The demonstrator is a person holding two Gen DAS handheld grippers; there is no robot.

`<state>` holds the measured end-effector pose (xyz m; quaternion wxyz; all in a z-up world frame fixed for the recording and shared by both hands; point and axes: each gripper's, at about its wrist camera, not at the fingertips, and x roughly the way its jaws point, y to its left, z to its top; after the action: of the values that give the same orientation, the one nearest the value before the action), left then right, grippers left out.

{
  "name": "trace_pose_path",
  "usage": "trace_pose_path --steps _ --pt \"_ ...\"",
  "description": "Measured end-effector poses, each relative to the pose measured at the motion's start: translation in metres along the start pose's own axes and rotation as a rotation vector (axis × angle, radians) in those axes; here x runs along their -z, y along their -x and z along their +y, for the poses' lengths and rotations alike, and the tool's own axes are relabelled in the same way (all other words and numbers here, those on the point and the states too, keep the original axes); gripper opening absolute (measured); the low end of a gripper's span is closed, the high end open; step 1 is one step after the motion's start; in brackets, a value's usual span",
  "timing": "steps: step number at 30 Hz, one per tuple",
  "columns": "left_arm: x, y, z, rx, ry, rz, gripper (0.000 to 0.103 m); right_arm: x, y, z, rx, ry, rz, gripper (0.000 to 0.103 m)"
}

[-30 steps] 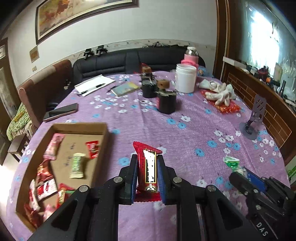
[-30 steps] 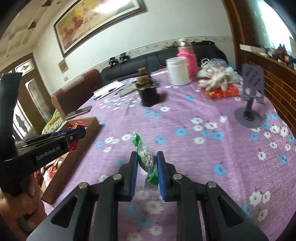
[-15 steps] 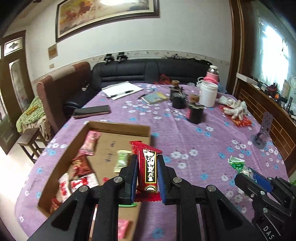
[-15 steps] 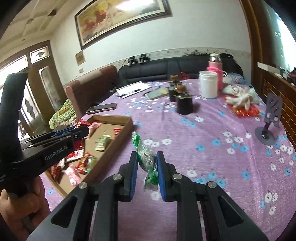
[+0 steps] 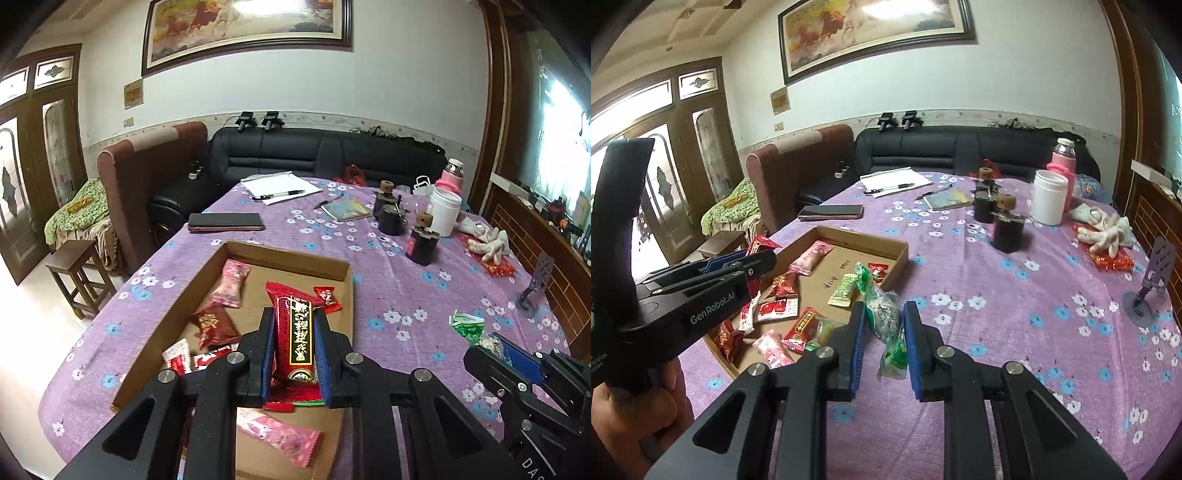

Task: Organize snacks
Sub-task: 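Carry both held snacks over the cardboard tray with both grippers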

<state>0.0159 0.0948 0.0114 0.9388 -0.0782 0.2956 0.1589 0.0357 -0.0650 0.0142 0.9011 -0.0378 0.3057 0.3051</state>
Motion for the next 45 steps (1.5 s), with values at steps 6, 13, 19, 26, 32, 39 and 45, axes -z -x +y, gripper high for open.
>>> trace_pose_path --steps 6,13,19,26,32,39,45 --pt "0.001 0.005 0.011 0.000 0.018 -0.008 0.020 -0.002 0.000 0.011 0.013 0.030 0.000 0.019" --pt "0.001 0.005 0.019 -0.003 0.028 -0.008 0.020 -0.006 -0.003 0.013 0.035 0.043 0.009 0.019" --pt "0.006 0.001 0.027 -0.012 0.030 0.007 0.020 -0.013 -0.011 0.016 0.042 0.062 0.020 0.019" --pt "0.013 -0.010 0.054 -0.050 0.060 0.045 0.020 -0.023 -0.032 0.024 0.015 0.084 0.037 0.020" --pt "0.021 -0.025 0.070 -0.066 0.081 0.090 0.020 -0.025 -0.060 0.040 -0.021 0.113 0.072 0.020" --pt "0.010 -0.047 0.071 -0.038 0.087 0.134 0.020 -0.030 -0.097 0.060 -0.038 0.158 0.121 0.019" --pt "-0.004 -0.066 0.069 -0.028 0.091 0.151 0.020 -0.039 -0.121 0.064 -0.034 0.178 0.143 0.019"
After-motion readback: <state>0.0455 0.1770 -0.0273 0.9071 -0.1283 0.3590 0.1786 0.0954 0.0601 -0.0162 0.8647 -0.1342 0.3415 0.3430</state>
